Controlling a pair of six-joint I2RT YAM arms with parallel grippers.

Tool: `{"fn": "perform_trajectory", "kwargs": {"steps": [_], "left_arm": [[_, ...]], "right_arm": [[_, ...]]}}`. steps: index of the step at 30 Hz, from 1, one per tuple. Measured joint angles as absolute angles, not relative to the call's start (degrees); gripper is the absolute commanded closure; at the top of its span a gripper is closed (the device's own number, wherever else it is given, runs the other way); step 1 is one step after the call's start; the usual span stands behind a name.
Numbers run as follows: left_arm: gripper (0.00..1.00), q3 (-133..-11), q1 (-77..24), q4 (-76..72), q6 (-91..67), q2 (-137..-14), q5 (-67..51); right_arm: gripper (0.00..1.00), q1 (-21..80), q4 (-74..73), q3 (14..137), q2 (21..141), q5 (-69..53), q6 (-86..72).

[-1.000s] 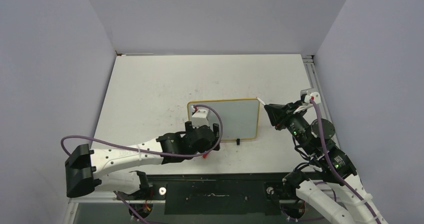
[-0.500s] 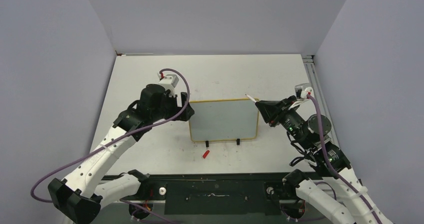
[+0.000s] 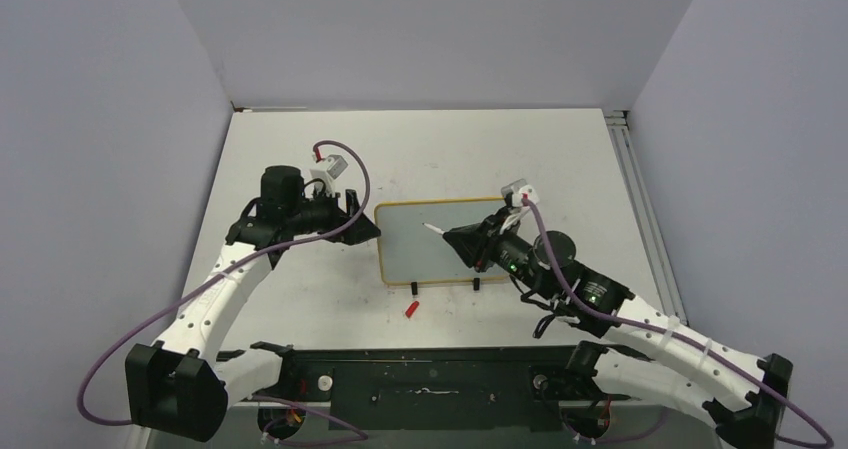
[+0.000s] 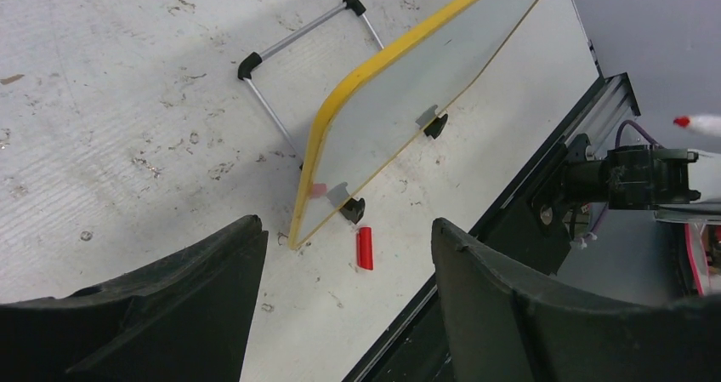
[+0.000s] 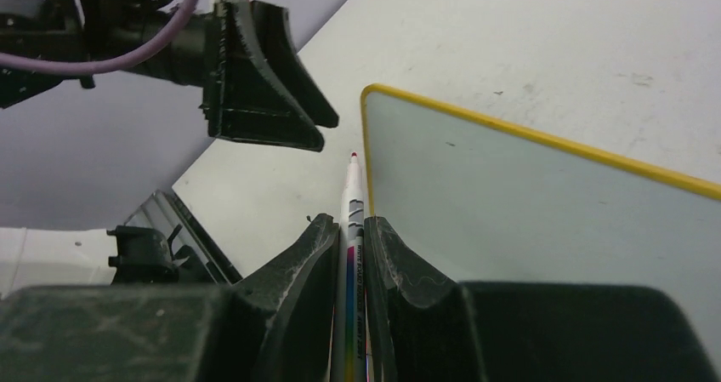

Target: Write a sentence on the whiteboard

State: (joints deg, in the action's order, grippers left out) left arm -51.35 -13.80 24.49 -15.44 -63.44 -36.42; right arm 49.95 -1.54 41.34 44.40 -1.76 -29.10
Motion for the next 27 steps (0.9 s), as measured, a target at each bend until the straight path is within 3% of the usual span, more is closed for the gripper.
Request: {"fn": "perform_trajectory", "kwargs": {"steps": [10, 18, 27], "left_arm": [[0.47, -47.37, -13.21, 20.49, -13.91, -67.7, -39.64], [0.63, -47.27, -13.06, 16.88, -14.9, -70.78, -41.15], [0.68, -47.29, -13.06, 13.87, -16.45, -74.17, -42.78]], "right_arm": [[0.95, 63.26, 8.23, 41.5, 58.37, 11.9, -24.53], [0.95, 65.3, 15.86, 41.65, 66.67, 17.32, -22.96], [0.95, 65.41, 19.79, 43.7, 70.94, 20.38, -21.21]]}}
